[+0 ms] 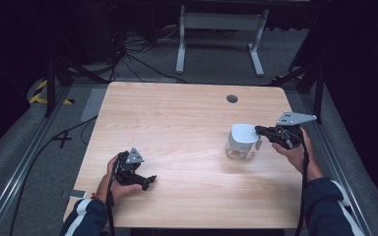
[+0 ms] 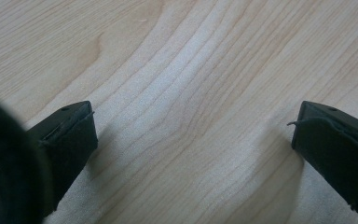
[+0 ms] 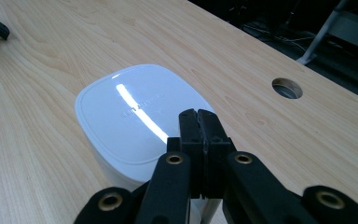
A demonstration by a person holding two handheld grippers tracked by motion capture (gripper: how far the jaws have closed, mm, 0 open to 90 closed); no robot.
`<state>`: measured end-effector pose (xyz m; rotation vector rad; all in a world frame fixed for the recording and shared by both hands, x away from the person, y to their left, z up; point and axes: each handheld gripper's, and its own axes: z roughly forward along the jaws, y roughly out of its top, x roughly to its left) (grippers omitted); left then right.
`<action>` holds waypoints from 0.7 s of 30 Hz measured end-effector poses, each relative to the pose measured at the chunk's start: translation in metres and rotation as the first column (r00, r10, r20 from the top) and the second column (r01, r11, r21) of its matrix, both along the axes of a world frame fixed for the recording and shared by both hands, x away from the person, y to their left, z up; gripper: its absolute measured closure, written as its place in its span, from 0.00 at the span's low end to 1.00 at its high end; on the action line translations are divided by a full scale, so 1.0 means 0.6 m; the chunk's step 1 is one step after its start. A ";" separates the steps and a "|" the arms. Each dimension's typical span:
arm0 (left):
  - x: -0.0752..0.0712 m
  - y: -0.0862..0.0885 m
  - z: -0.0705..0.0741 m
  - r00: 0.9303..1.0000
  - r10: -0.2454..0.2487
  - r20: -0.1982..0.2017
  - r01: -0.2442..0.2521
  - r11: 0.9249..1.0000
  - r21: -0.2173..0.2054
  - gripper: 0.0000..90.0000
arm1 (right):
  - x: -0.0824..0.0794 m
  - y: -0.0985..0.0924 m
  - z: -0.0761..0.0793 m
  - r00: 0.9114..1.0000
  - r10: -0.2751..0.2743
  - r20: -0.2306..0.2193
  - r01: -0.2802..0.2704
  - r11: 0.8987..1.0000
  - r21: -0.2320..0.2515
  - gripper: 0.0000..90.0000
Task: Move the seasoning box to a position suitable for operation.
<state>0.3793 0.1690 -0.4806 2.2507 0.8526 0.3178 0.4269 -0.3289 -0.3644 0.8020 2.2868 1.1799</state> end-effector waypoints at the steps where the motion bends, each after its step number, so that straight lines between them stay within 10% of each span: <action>1: 0.000 0.000 0.000 1.000 0.000 0.000 0.000 1.000 0.000 0.00 | 0.000 0.000 0.000 1.000 0.000 0.000 0.000 1.000 0.000 1.00; 17: 0.000 0.000 0.001 1.000 -0.007 0.008 0.007 1.000 -0.005 0.01 | -0.003 -0.002 -0.002 1.000 0.004 -0.010 -0.004 1.000 0.020 1.00; 21: 0.000 -0.006 0.006 0.999 -0.021 0.033 0.021 1.000 -0.020 0.23 | -0.004 -0.003 -0.002 1.000 0.005 -0.016 -0.004 1.000 0.027 1.00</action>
